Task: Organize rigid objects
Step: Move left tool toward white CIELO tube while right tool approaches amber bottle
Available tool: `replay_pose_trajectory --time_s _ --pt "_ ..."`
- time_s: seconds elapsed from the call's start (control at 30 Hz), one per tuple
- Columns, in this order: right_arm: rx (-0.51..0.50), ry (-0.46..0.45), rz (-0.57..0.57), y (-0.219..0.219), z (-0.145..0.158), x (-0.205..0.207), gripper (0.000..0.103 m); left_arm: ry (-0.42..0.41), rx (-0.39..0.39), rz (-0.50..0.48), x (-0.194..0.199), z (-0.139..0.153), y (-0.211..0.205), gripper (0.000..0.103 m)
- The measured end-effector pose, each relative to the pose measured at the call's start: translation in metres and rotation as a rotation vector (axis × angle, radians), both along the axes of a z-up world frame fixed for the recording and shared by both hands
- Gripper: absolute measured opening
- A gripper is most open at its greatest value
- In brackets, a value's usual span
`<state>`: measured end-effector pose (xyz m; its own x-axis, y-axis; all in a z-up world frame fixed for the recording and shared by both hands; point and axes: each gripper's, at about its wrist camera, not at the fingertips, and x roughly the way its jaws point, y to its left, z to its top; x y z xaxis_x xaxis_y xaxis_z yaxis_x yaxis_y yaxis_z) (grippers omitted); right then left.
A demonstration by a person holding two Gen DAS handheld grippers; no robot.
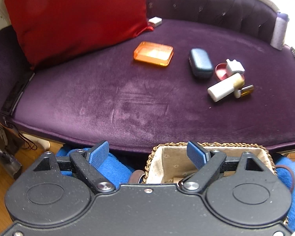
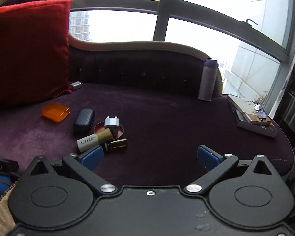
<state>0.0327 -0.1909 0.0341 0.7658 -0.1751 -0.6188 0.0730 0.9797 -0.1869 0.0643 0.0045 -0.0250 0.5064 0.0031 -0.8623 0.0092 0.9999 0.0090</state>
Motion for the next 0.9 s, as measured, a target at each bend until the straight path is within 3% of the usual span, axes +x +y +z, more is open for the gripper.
replay_pose_trajectory --time_s 0.1,0.17,0.27,0.6,0.73,0.77,0.8,0.83,0.9 --pt "0.013 0.047 0.041 0.008 -0.020 0.022 0.099 0.033 -0.002 0.000 0.012 -0.010 -0.003 0.083" --pt "0.041 0.086 0.058 0.006 -0.031 0.040 0.090 0.048 0.000 -0.003 0.019 -0.015 -0.007 0.083" --pt "0.066 0.129 0.061 0.003 -0.046 0.064 0.084 0.062 -0.001 -0.008 0.031 -0.020 -0.013 0.083" --pt "0.028 0.183 0.145 0.007 -0.086 0.123 0.080 0.099 -0.005 -0.041 0.068 -0.032 -0.032 0.083" --pt "0.067 0.214 0.145 0.001 -0.099 0.139 0.063 0.122 -0.020 -0.028 0.075 -0.036 -0.033 0.083" --pt "0.103 0.234 0.146 -0.002 -0.102 0.143 0.048 0.127 -0.028 -0.017 0.076 -0.036 -0.032 0.083" --pt "0.143 0.256 0.151 -0.006 -0.104 0.145 0.039 0.131 -0.041 -0.006 0.077 -0.036 -0.032 0.083" --pt "0.174 0.267 0.148 -0.010 -0.105 0.146 0.022 0.138 -0.057 0.003 0.078 -0.036 -0.032 0.083" --pt "0.198 0.257 0.115 -0.017 -0.104 0.147 0.020 0.153 -0.095 0.016 0.082 -0.035 -0.034 0.083"
